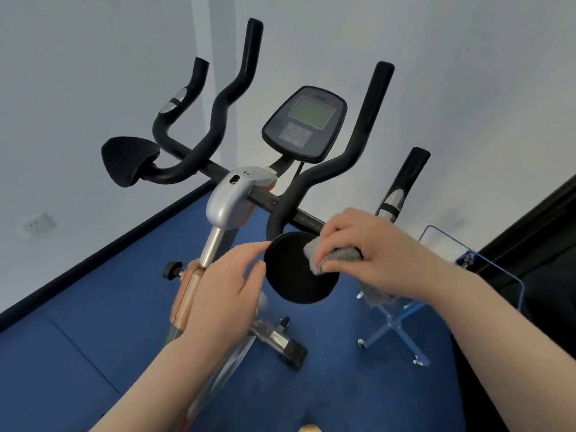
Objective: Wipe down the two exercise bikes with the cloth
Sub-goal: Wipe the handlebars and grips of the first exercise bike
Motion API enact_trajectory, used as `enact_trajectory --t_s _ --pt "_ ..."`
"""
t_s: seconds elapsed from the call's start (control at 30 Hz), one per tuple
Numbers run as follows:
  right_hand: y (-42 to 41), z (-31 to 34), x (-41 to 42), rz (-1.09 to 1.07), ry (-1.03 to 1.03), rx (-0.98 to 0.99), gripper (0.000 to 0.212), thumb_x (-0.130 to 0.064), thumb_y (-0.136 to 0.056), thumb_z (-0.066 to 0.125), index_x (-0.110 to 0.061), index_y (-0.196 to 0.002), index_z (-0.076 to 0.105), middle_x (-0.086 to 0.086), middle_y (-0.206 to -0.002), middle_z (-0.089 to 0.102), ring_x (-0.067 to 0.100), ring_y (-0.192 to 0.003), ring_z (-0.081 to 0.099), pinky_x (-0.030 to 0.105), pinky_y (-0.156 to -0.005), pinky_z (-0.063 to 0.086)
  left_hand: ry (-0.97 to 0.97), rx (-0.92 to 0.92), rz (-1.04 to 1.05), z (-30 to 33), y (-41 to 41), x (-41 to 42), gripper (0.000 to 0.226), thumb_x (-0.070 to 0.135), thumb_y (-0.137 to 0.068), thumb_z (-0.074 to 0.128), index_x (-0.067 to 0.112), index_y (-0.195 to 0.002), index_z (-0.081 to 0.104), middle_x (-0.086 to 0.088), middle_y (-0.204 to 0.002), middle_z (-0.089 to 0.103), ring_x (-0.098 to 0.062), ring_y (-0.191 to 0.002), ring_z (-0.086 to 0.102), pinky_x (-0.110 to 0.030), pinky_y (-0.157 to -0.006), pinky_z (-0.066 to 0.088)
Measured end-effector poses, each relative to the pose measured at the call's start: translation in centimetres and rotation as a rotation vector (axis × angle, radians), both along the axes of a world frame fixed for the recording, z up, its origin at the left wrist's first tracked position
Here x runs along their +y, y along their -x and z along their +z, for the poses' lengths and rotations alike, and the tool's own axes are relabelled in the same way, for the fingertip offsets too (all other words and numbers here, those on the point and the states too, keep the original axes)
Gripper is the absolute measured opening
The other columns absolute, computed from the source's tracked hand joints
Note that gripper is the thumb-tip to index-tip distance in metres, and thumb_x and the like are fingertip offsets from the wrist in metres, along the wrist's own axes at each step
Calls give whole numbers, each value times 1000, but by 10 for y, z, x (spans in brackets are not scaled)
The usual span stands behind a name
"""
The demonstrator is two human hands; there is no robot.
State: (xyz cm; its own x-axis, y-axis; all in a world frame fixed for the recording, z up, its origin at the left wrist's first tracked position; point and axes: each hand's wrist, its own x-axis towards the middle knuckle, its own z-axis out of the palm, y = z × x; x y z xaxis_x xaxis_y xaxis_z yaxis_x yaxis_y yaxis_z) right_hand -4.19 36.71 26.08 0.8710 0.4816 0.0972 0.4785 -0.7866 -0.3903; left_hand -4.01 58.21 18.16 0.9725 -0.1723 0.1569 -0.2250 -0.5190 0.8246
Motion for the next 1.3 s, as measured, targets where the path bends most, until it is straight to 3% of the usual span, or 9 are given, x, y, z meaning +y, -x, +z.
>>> enact_trajectory --t_s 0.13,0.27,0.4,0.5,0.6,0.77,0.93,1.2,1.3 --pt "-21 -5 18 -156 -207 -317 7 -23 -79 74 -22 -86 73 -8 -93 61 14 -94 52 25 -87 40 85 58 48 2 -1 -11 28 33 -92 48 34 -117 61 19 -107 65 3 -105 58 -29 -92 48" --pt "-20 -48 25 -95 -43 -204 9 -28 -78 71 -24 -85 67 -9 -94 57 15 -91 48 43 -78 44 106 78 102 2 -3 -20 27 32 -90 51 33 -115 62 18 -106 66 2 -104 59 -33 -92 50" --pt "-5 -42 -11 -48 -163 49 3 -30 -84 67 -27 -83 66 -18 -91 54 7 -94 49 31 -84 44 155 104 126 1 3 -25 28 28 -91 49 35 -116 61 19 -107 67 3 -105 59 -31 -94 50" --pt "-13 -37 -6 -95 -195 -41 2 -27 -83 69 -25 -83 67 -15 -90 54 5 -94 48 21 -82 42 151 100 170 -4 6 -28 28 28 -92 51 36 -117 61 20 -108 66 5 -104 58 -26 -93 48" --pt "-15 -49 13 -204 -217 -121 4 -23 -83 69 -24 -84 65 -14 -92 52 9 -95 46 21 -80 41 130 92 236 -6 10 -30 22 27 -90 56 36 -108 65 19 -95 66 6 -92 58 -15 -79 44" --pt "-11 -37 -6 -120 -190 61 7 -25 -81 68 -27 -75 64 -14 -88 53 4 -88 54 30 -81 48 146 110 310 -6 13 -26 10 28 -88 61 27 -93 70 9 -82 68 -2 -79 62 -8 -59 46" --pt "-36 -27 31 216 -113 -295 4 -22 -82 69 -22 -86 67 -8 -93 55 10 -89 46 28 -76 43 132 126 311 -8 16 -33 13 26 -92 56 31 -92 67 20 -77 62 3 -80 58 -5 -62 43" --pt "-52 -37 -6 197 -43 -43 10 -27 -80 71 -34 -83 64 -20 -93 49 6 -90 47 37 -75 49 88 71 349 -5 15 -37 15 27 -92 53 35 -98 65 19 -85 65 4 -82 62 -17 -75 48" --pt "-49 -36 15 144 -102 -142 8 -28 -78 73 -28 -83 67 -16 -89 53 7 -88 48 33 -74 47 105 63 357 -3 14 -42 18 26 -94 51 37 -103 62 21 -88 63 5 -85 60 -17 -77 47"
